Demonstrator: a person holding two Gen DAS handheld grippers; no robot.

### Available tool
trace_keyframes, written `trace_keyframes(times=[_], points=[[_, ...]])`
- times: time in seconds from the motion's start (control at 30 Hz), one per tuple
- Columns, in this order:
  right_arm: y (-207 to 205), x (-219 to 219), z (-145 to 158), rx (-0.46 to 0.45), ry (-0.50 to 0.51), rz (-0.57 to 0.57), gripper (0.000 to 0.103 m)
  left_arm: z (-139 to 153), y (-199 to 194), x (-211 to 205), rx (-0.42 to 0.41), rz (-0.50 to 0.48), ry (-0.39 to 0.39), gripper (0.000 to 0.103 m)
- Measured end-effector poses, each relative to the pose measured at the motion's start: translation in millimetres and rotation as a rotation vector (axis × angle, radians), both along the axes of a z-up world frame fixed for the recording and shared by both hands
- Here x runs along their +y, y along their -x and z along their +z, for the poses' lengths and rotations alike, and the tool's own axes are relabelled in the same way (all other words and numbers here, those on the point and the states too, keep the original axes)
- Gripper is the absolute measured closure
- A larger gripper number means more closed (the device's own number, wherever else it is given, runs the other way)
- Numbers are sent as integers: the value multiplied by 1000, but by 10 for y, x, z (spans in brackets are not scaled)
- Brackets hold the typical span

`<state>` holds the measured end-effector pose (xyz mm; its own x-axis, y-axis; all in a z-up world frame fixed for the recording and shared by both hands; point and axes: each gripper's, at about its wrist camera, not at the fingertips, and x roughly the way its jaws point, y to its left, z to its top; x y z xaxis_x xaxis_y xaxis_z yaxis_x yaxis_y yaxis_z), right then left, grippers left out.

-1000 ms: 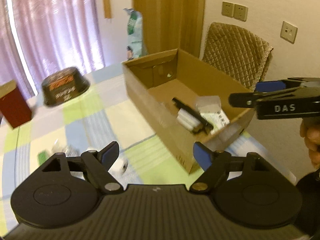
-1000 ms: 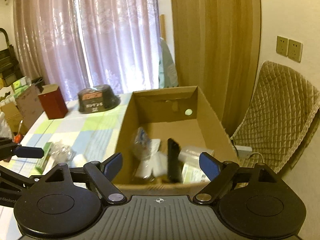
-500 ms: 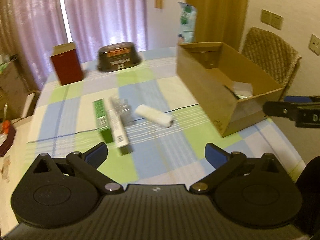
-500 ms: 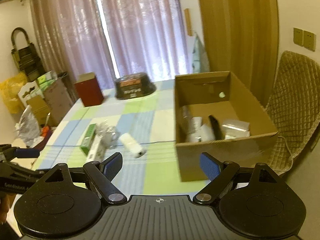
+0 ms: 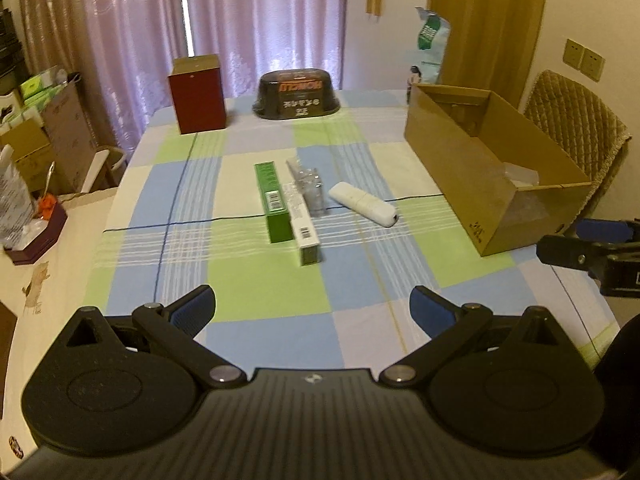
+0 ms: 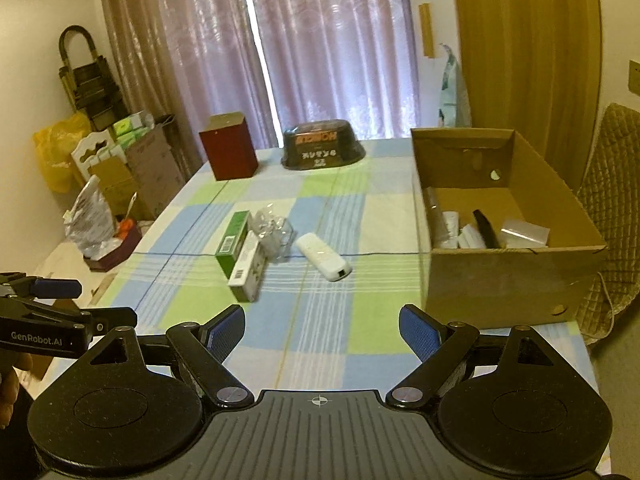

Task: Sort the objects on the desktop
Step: 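Withdraw both open tools from the cardboard box back over the table, then grasp the green medicine box with left tool while right tool grasps the white medicine box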

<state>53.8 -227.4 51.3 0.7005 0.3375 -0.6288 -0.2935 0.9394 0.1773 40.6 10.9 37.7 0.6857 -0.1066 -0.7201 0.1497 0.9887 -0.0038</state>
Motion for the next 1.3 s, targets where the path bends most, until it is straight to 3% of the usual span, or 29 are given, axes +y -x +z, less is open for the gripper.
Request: trace_keyframes(times=[0.73, 1.03, 1.3], points=[[-89, 194, -213, 48, 21, 32, 16, -64, -221, 220, 16, 57, 36, 2], [-383, 488, -424, 69, 28, 66, 16, -250, -535, 322, 38, 69, 36, 2], [-770, 894, -755, 77, 35, 107, 17, -446, -1043, 561, 38, 79, 22, 4]])
